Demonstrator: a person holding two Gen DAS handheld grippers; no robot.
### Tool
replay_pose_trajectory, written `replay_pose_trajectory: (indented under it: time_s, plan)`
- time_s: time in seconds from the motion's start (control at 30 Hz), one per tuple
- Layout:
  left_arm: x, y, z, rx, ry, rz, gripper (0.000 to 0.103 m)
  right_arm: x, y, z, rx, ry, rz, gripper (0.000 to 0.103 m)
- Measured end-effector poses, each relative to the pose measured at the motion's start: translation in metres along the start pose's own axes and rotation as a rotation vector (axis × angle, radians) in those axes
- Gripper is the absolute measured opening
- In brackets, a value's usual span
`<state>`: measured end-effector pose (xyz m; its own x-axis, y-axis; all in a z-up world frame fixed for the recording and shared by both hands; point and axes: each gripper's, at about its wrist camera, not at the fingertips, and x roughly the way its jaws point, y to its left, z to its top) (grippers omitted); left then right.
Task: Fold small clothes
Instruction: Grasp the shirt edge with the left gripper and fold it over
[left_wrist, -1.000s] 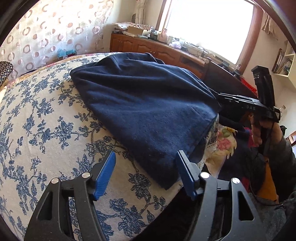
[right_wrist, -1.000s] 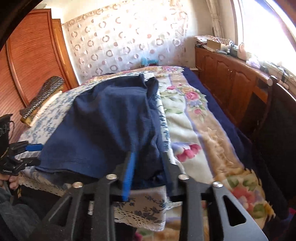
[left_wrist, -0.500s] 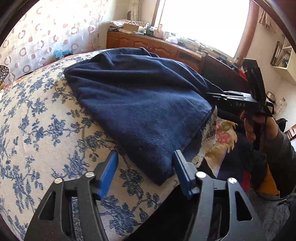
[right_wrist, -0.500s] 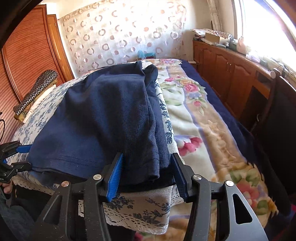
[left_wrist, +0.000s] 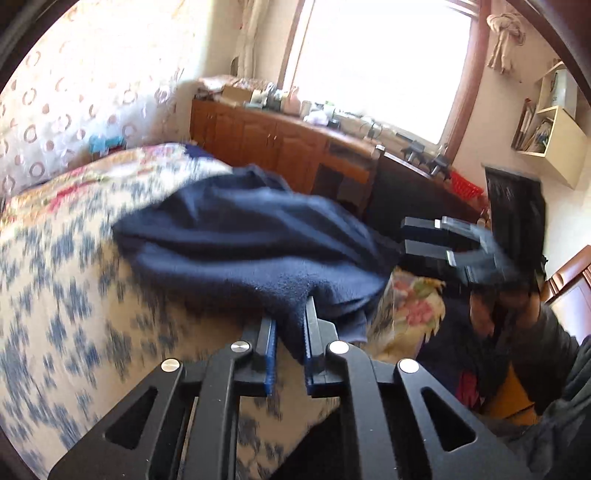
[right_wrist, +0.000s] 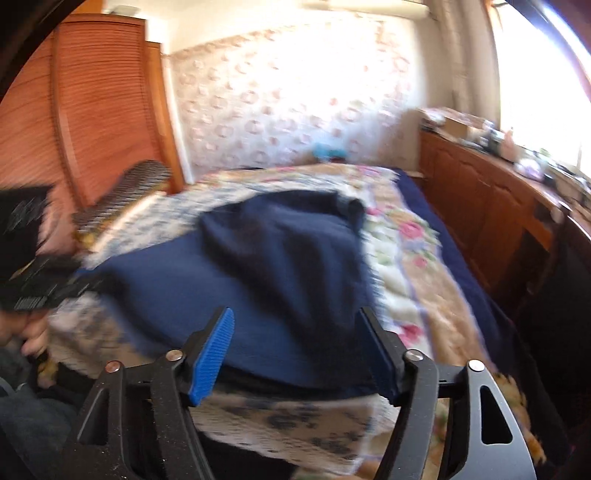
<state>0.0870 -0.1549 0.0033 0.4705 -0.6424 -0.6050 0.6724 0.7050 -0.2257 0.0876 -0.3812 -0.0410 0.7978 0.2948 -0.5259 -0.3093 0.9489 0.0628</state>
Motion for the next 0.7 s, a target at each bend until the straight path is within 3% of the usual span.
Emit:
replay_pose_trajectory:
  time_s: [0.13,0.33,0.47,0.57,0.6,0.67,0.7]
  plan:
    - [0.002,0.003,0.033,0.006,-0.029,-0.001,0.012,-0.002,0.024,0.002,-0.064,-0.008,0.083,0.079]
    - [0.005,0.012,0.048,-0.010,-0.049,0.008,0.012,0.024,0.035,-0.009,-0.188,0.065,0.064,0.079]
    - [0.006,0.023,0.047,-0.045,-0.066,0.011,0.012,0.057,0.023,-0.016,-0.253,0.151,-0.045,0.079]
    - [0.000,0.034,0.045,-0.077,-0.081,0.011,0.011,0.065,0.008,-0.015,-0.281,0.157,-0.080,0.078]
    - [-0.001,0.038,0.046,-0.086,-0.089,0.013,0.011,0.064,0.005,-0.012,-0.300,0.147,-0.086,0.072]
    - [-0.006,0.050,0.048,-0.118,-0.110,0.003,0.011,0.065,0.003,-0.002,-0.348,0.134,-0.101,0.048]
    - [-0.006,0.054,0.050,-0.128,-0.115,0.002,0.011,0.066,0.003,0.005,-0.373,0.128,-0.096,0.024]
